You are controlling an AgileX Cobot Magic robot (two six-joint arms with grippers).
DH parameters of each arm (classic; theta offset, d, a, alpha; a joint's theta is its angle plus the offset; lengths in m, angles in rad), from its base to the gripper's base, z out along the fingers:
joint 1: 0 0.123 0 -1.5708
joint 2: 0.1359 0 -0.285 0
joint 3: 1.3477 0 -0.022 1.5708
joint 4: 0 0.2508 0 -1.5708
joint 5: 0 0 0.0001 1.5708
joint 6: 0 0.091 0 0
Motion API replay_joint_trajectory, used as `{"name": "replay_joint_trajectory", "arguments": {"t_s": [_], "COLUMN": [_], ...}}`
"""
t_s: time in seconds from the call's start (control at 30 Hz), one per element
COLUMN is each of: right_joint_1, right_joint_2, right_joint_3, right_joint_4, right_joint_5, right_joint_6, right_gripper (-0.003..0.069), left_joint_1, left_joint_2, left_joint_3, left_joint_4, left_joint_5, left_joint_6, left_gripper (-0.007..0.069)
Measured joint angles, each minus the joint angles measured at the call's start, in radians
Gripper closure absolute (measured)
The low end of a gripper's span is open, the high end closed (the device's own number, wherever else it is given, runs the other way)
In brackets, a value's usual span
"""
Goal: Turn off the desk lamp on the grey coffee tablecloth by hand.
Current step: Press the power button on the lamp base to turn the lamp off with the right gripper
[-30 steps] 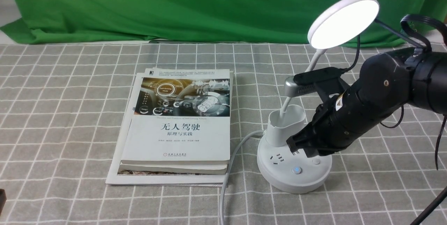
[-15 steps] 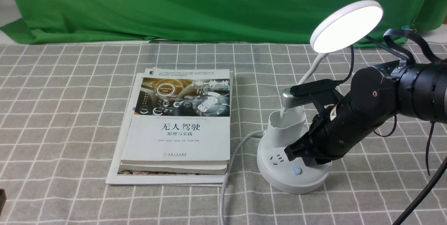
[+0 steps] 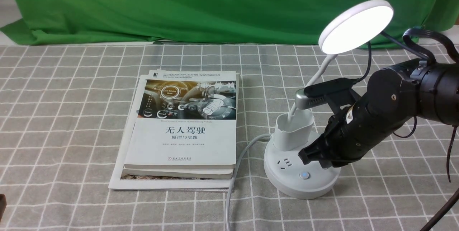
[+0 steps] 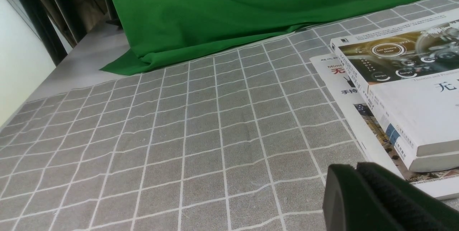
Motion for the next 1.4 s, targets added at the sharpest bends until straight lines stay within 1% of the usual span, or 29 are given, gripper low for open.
{"name": "replay_joint_trajectory", "arguments": {"t_s": [0.27, 1.0, 1.07, 1.23, 1.4], "right_joint_1": [0.000, 0.000, 0.000, 0.000, 0.000], "right_joint_2": [0.047, -0.022, -0.012, 0.006, -0.015], "right_joint_3": [-0.004, 0.007, 0.025, 0.089, 0.112], "right_joint_4": [-0.026, -0.027, -0.027, -0.033, -0.033], "right_joint_5": [-0.046, -0.012, -0.020, -0.107, -0.137], "right_joint_6": [0.002, 0.026, 0.028, 0.029, 0.039], "right_gripper": [0.0624, 0.0624, 0.0624, 0.0621, 0.0621], "left_joint_1": [0.000, 0.000, 0.000, 0.000, 0.000], "left_joint_2": [0.000, 0.000, 0.000, 0.000, 0.000], "left_joint_3": [0.000, 0.000, 0.000, 0.000, 0.000], "left_joint_4": [0.000, 0.000, 0.000, 0.000, 0.000], "left_joint_5": [0.000, 0.001, 0.001, 0.001, 0.001], "left_joint_6": [0.000, 0.000, 0.000, 0.000, 0.000], "left_gripper": [0.0606, 0.0606, 0.0606, 0.0606, 0.0606]}}
